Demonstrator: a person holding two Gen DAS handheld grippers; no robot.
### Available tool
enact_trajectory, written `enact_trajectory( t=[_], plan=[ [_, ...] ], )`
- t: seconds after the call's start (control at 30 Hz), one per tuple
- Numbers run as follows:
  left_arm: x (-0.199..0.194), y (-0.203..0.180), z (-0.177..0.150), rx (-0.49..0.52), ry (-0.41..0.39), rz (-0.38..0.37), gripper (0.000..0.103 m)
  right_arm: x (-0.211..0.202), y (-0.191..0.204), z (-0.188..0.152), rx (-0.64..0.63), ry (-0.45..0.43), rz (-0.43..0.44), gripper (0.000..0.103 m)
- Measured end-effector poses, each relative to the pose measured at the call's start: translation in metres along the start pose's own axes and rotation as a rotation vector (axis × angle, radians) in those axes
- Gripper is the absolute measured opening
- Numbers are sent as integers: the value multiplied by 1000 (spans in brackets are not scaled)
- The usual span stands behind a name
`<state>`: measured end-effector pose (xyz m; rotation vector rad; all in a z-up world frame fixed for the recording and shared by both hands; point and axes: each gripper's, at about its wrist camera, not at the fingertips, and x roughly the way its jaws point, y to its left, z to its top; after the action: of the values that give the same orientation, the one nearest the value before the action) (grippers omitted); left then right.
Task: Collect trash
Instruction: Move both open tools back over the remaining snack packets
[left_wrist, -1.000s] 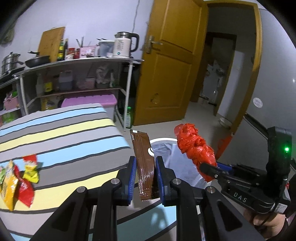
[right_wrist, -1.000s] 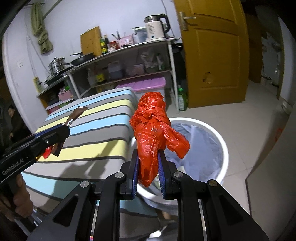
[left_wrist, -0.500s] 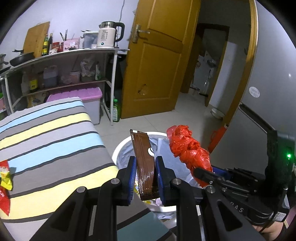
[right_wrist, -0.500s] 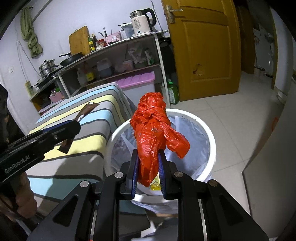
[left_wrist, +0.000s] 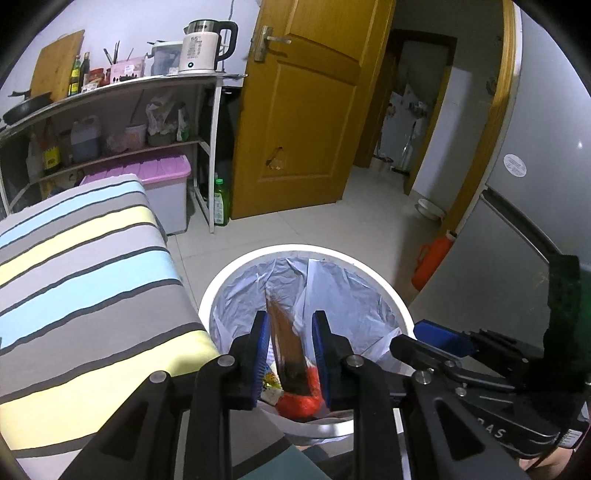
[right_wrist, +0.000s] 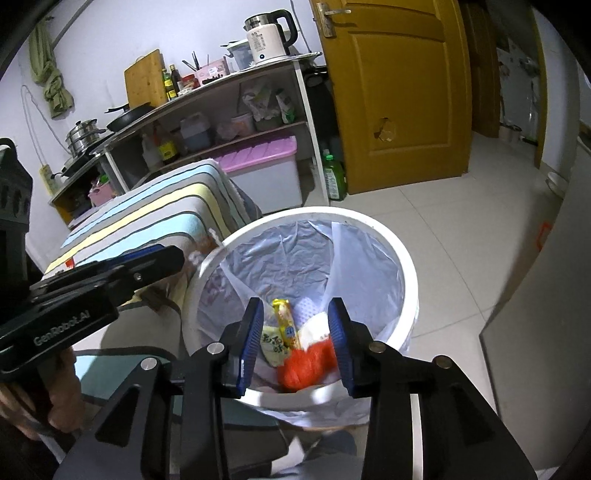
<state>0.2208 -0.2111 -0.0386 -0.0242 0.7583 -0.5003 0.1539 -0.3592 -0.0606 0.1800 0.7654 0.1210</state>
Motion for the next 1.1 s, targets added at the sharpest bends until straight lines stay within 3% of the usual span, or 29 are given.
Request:
enact_trajectory(
  t=[0.4,1.1],
  plan=[
    [-33,17,-5,-30,-57,31,27,-18,14,1,-35,-33,36,38],
    [-133,73,-34,-120,-171,163,27,-40,101,-5,-194,-58,172,38]
  ],
)
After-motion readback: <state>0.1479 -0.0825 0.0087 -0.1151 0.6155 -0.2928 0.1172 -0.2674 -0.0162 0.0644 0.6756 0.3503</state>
